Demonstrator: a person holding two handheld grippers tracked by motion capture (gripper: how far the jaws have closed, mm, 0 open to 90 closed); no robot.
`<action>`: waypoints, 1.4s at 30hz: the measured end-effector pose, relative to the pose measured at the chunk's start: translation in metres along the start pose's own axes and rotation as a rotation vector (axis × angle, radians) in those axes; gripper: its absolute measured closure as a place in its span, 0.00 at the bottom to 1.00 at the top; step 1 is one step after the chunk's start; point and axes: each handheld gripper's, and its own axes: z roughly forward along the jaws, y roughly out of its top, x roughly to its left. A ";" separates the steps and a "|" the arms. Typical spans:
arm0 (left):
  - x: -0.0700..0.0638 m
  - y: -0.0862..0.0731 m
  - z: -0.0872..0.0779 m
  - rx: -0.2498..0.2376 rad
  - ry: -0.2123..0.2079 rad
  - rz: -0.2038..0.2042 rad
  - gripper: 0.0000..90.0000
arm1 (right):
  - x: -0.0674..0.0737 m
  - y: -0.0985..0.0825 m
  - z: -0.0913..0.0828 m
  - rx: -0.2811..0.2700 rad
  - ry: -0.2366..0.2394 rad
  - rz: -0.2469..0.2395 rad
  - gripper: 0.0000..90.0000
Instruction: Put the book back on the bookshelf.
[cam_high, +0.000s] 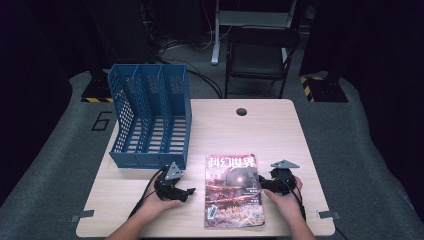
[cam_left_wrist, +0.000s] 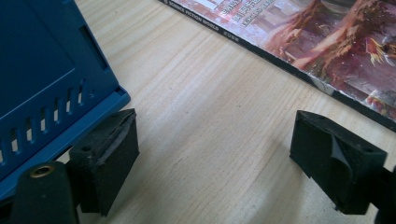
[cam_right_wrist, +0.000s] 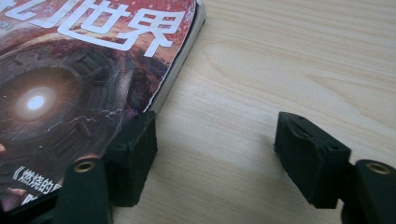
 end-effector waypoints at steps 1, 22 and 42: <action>-0.001 0.001 -0.002 0.013 0.004 -0.012 0.20 | 0.001 0.001 -0.001 0.013 0.002 0.006 0.37; -0.017 0.019 -0.005 0.066 -0.082 -0.110 0.37 | 0.004 0.010 -0.018 0.003 0.067 0.088 0.45; -0.049 0.028 0.003 0.099 -0.144 -0.049 0.35 | 0.021 0.011 -0.012 0.022 0.159 0.030 0.43</action>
